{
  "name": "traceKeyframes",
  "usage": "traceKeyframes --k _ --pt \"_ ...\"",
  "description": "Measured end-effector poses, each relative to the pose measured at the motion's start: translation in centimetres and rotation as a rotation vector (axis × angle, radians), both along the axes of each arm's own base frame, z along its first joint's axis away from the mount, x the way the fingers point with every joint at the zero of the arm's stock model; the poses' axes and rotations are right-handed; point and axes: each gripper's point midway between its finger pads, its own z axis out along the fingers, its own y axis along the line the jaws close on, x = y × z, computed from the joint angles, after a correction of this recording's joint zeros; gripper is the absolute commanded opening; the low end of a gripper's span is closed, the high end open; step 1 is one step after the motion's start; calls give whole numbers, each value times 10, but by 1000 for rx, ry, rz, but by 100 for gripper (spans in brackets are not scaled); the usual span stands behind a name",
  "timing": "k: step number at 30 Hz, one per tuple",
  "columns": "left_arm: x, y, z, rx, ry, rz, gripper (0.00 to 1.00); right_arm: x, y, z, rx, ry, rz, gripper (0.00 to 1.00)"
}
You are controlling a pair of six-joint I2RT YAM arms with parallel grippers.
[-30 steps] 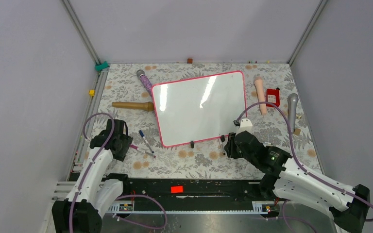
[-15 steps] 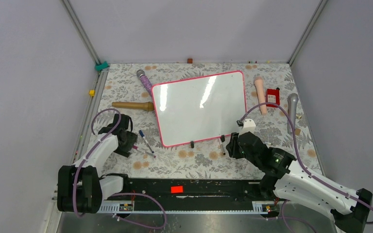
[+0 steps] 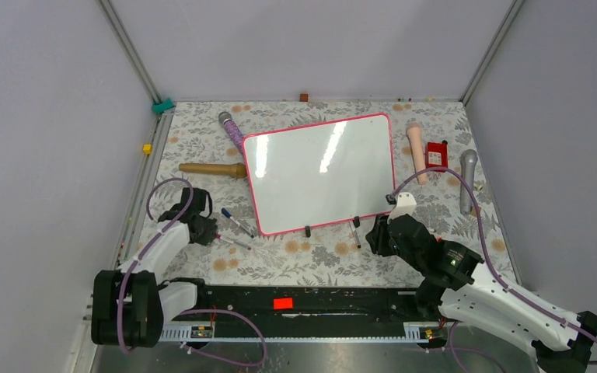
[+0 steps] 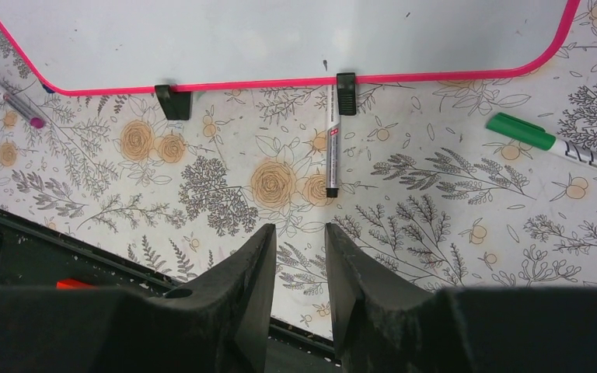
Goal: Write a sentence on the whiteboard
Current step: Open the whiteboard marker at the center of the board.
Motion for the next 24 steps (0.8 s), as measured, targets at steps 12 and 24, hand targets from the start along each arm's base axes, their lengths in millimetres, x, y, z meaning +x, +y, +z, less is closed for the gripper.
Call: traceKeyframes --k 12,24 --pt "-18 12 96 45 -379 12 0 -1 2 1 15 4 1 37" --pt "-2 -50 190 -161 -805 -314 0 5 24 27 120 -48 51 43"
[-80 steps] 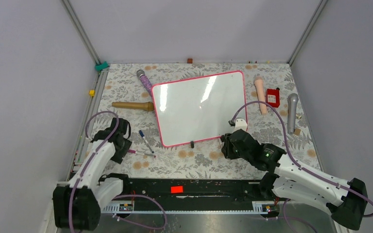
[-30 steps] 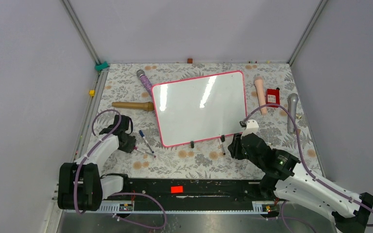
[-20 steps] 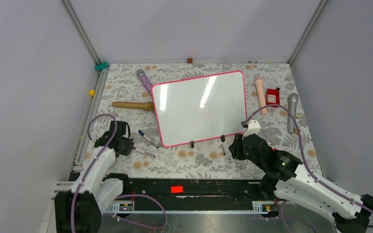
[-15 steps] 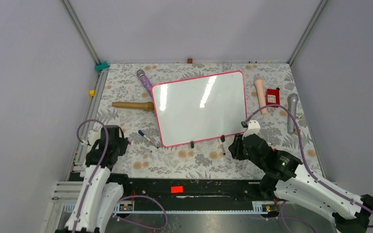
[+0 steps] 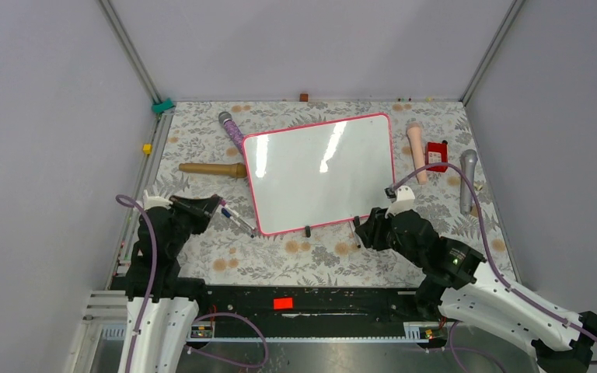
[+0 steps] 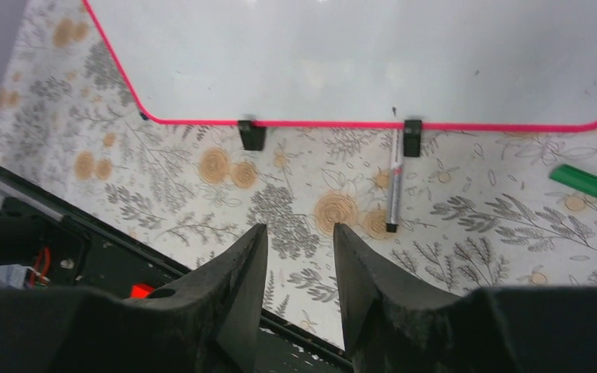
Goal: Write a sentence on the whiteboard
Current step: Open the whiteboard marker at the center of the board.
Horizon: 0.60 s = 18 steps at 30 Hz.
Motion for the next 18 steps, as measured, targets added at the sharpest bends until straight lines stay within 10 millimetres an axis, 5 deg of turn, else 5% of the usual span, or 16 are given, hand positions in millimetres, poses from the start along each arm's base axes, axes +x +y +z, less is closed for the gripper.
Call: traceKeyframes --k 4,6,12,18 --pt "7 -30 46 -67 -183 -166 0 6 13 25 91 -41 6 40" --pt "7 -43 65 -86 -262 -240 0 8 20 38 153 -71 14 47" --pt "-1 -77 100 -113 -400 -423 0 6 34 71 390 -208 57 53" --pt "-17 -113 122 -150 -494 -580 0 7 53 73 435 -210 114 82"
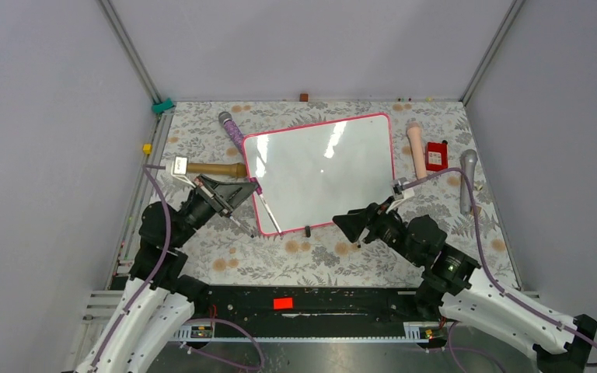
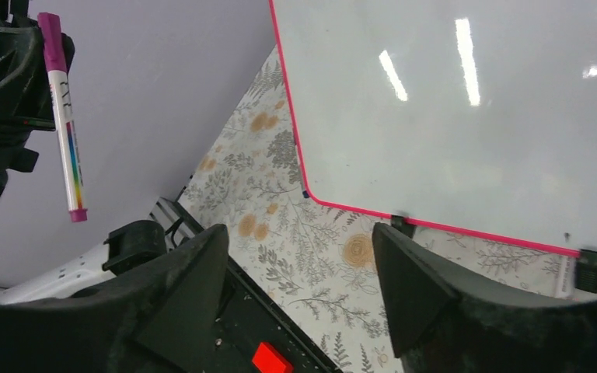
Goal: Write a sentence on the whiteboard
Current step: Open the whiteboard marker at the center of the board.
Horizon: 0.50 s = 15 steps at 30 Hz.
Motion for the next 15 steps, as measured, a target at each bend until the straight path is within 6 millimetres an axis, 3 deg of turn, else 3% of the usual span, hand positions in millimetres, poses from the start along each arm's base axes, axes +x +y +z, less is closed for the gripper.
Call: traceKeyframes --k 4,9,15 --pt "-10 -22 14 -33 -59 -87 0 1 15 6 52 -5 42 95" --pt "-6 -41 17 -74 -64 -132 0 4 24 18 157 -33 48 92" --pt "0 -50 19 -134 -55 -104 0 9 31 33 221 -59 49 90"
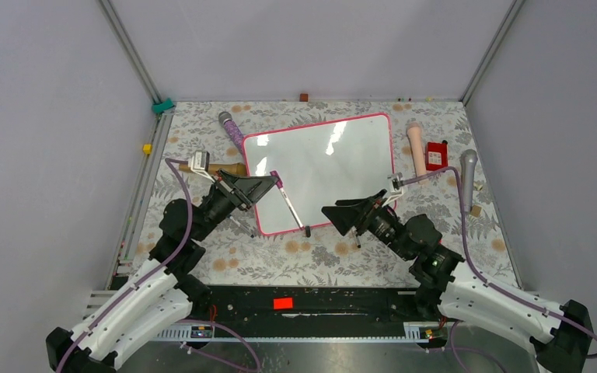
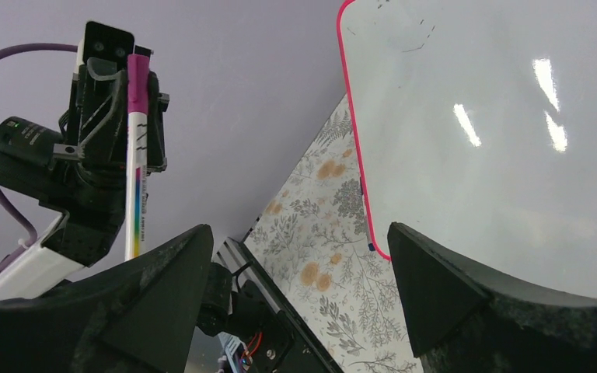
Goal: Write a sentence on the whiteboard
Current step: Open the whiteboard marker at the center of the board.
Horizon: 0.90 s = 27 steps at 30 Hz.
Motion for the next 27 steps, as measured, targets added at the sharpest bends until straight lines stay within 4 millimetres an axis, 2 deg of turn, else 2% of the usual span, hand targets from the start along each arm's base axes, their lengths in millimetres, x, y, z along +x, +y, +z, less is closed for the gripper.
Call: traceKeyframes --k 5,12,15,22,27 --pt "-1 1 19 -65 -48 29 0 6 8 5 26 46 -5 89" --pt "-1 -1 26 -106 -64 35 0 8 14 40 122 93 6 89" --pt "-3 0 28 -115 -69 34 0 6 14 48 152 104 12 88" --pt "-7 4 34 -146 -92 43 0 3 15 47 176 149 27 86" --pt "-9 -1 38 -161 -108 26 0 4 25 41 174 198 51 84"
